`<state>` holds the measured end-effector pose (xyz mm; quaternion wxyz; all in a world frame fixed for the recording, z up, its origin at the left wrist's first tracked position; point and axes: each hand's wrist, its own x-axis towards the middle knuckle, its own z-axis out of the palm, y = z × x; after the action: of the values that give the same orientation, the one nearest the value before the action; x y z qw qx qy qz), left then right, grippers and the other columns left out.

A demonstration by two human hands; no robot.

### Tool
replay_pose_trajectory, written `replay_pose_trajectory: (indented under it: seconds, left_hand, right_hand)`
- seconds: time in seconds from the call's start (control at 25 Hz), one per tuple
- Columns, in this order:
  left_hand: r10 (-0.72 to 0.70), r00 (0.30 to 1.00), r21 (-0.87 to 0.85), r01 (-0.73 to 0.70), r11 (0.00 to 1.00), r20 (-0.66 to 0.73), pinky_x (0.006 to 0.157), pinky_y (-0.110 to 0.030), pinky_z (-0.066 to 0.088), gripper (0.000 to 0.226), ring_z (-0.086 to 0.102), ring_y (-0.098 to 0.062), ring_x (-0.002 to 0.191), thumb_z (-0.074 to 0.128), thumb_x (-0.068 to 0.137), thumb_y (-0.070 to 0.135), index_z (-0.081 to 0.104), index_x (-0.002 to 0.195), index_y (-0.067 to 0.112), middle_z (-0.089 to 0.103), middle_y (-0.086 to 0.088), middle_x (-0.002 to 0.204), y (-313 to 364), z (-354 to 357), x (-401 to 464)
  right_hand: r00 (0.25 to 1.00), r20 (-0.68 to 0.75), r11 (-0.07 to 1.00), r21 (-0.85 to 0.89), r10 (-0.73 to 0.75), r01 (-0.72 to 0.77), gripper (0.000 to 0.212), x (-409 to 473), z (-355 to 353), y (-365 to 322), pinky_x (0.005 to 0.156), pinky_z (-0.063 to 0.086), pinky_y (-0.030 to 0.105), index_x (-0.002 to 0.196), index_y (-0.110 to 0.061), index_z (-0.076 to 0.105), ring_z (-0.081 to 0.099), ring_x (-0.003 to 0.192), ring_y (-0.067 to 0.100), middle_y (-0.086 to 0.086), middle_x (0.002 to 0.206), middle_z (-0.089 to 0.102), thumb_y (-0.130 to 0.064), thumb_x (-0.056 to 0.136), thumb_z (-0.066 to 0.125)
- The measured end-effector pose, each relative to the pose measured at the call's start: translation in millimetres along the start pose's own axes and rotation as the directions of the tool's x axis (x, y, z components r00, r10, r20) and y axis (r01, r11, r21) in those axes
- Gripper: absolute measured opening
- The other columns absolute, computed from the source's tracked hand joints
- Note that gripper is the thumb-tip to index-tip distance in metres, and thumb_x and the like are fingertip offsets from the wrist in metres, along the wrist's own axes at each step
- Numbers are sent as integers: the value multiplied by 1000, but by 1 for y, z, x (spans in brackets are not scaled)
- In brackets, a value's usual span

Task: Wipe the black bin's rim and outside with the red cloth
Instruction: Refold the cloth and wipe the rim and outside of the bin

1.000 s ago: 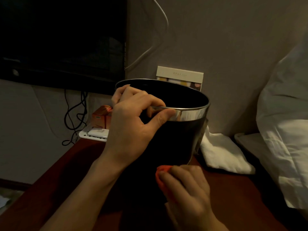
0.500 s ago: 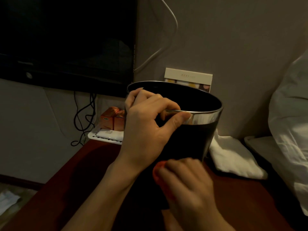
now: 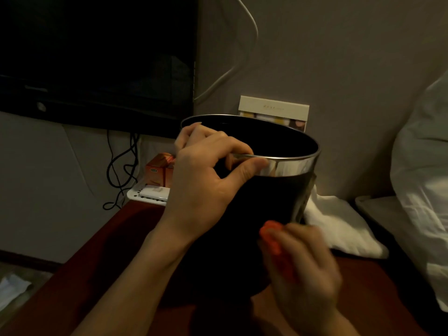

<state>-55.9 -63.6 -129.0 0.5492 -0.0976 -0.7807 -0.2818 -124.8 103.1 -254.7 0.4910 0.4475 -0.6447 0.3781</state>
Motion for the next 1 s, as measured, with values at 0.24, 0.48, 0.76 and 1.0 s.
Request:
replay_pose_trajectory:
  seconds: [0.24, 0.48, 0.76, 1.0]
  left_hand:
    - [13, 1000, -14, -12, 1000, 22, 96, -47, 36, 13, 45, 9, 90, 63, 81, 44, 60, 84, 31, 52, 24, 77, -4, -2, 0]
    - [0, 1000, -16, 0, 1000, 7, 97, -45, 35, 14, 46, 4, 88, 65, 81, 41, 63, 82, 27, 55, 16, 75, -6, -2, 2]
    - [7, 1000, 131, -7, 991, -2, 106, -46, 27, 10, 49, -1, 95, 61, 86, 36, 59, 88, 27, 54, 17, 83, 6, 6, -4]
    - [39, 999, 222, -35, 974, -14, 110, -43, 21, 30, 49, -12, 107, 65, 82, 43, 60, 99, 19, 57, 8, 96, 16, 27, -12]
  right_hand:
    - [942, 212, 965, 20, -260, 262, 18, -36, 11, 3, 62, 46, 31, 91, -9, 82, 61, 71, 23, 8, 93, 74, -21, 97, 70]
    - [998, 50, 999, 12, -39, 38, 18, -21, -1, 20, 74, 52, 34, 94, 5, 80, 63, 82, 26, 17, 94, 71, -12, 88, 77]
    - [924, 297, 971, 45, -239, 237, 12, -40, 13, 4, 64, 46, 26, 93, -15, 82, 63, 75, 17, 1, 96, 73, -23, 93, 73]
    - [900, 360, 964, 1, -247, 265, 12, -33, 6, 1, 62, 46, 27, 92, -14, 80, 63, 74, 18, 2, 94, 71, -23, 95, 73]
